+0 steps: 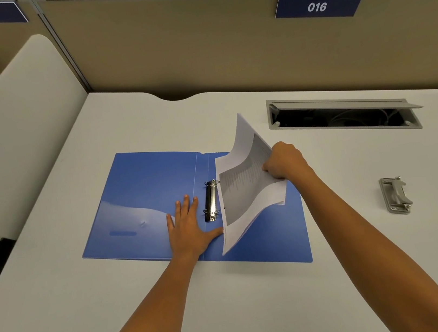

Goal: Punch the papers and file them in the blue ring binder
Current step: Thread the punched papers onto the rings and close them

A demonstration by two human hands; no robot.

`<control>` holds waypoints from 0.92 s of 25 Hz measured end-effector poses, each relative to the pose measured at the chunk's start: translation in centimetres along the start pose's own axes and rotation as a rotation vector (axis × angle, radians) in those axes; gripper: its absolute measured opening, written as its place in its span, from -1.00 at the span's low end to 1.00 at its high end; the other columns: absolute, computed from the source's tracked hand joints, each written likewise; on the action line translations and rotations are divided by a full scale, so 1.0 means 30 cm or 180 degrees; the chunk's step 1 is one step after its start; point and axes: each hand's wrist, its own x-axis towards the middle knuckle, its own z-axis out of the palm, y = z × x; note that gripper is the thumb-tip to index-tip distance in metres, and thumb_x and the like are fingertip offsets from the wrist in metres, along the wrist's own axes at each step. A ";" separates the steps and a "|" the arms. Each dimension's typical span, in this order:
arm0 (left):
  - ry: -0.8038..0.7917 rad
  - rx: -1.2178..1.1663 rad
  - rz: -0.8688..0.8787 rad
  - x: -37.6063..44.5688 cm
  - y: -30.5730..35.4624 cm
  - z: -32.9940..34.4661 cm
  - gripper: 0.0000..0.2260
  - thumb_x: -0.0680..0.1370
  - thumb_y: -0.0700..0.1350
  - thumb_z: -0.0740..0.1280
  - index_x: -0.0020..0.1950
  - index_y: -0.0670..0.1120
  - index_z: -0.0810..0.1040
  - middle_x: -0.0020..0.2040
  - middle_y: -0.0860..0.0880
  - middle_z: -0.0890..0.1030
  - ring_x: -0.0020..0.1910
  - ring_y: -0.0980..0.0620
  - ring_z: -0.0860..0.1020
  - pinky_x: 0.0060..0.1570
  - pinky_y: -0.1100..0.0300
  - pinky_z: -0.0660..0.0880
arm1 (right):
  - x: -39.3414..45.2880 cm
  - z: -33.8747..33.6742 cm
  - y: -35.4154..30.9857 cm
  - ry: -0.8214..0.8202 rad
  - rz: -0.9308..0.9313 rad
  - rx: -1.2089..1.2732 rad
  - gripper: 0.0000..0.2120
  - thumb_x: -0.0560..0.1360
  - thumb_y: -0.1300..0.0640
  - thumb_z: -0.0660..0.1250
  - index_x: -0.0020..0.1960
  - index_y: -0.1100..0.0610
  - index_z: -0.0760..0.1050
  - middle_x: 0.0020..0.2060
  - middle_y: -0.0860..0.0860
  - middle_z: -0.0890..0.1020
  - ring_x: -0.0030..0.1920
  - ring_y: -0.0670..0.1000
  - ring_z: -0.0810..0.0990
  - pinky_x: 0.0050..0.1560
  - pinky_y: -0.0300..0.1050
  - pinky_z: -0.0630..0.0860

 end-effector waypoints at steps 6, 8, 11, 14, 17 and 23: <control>0.0544 -0.1757 0.0503 -0.030 -0.016 0.028 -0.29 0.32 0.52 0.18 0.26 0.05 0.41 0.35 -0.10 0.48 0.34 -0.14 0.45 0.44 -0.34 -0.02 | 0.018 0.052 0.087 -0.0331 0.0067 0.0368 -0.58 0.48 0.06 0.38 0.23 0.26 0.41 0.00 0.17 0.55 -0.07 0.13 0.53 -0.15 -0.09 0.45; 0.0559 -0.1779 0.0561 -0.022 -0.030 0.031 -0.63 0.40 0.31 0.33 0.03 0.09 0.53 0.43 -0.04 0.42 0.39 -0.10 0.40 0.43 -0.31 -0.15 | 0.023 0.088 0.141 -0.0494 0.0053 0.0602 -0.54 0.48 0.02 0.39 0.27 0.25 0.41 0.11 0.20 0.55 0.06 0.18 0.55 -0.08 -0.06 0.47; 0.0467 -0.1774 0.0511 -0.015 -0.032 0.035 -0.83 0.46 0.12 0.34 -0.01 0.12 0.59 0.46 0.01 0.38 0.48 -0.07 0.27 0.43 -0.29 -0.24 | 0.017 0.130 0.203 -0.0611 0.0134 0.1134 -0.51 0.49 0.00 0.38 0.31 0.24 0.41 0.15 0.20 0.55 0.13 0.20 0.54 0.00 -0.03 0.49; 0.0426 -0.1879 0.0234 -0.018 -0.007 0.024 -0.90 0.55 0.00 0.34 -0.02 0.05 0.62 0.44 0.00 0.41 0.52 -0.05 0.20 0.42 -0.26 -0.31 | 0.014 0.149 0.240 -0.0736 0.0201 0.1595 -0.49 0.47 -0.01 0.39 0.32 0.21 0.41 0.17 0.19 0.56 0.15 0.20 0.54 0.15 0.10 0.53; 0.0223 -0.1756 -0.0095 0.000 0.030 0.003 -0.79 0.57 0.03 0.30 -0.05 -0.05 0.67 0.47 0.04 0.36 0.55 -0.01 0.10 0.40 -0.22 -0.37 | 0.015 0.149 0.246 -0.0786 0.0198 0.1762 -0.50 0.47 -0.02 0.40 0.31 0.21 0.41 0.15 0.19 0.57 0.13 0.20 0.56 0.16 0.13 0.54; 0.0017 -0.1981 -0.0229 0.010 0.028 -0.003 -0.88 0.54 0.02 0.36 -0.07 0.02 0.65 0.50 0.09 0.30 0.56 0.01 0.04 0.39 -0.19 -0.40 | 0.009 0.149 0.258 -0.0460 0.0201 0.1436 -0.46 0.44 -0.10 0.40 0.30 0.15 0.41 0.16 0.13 0.57 0.07 0.14 0.57 0.00 -0.02 0.53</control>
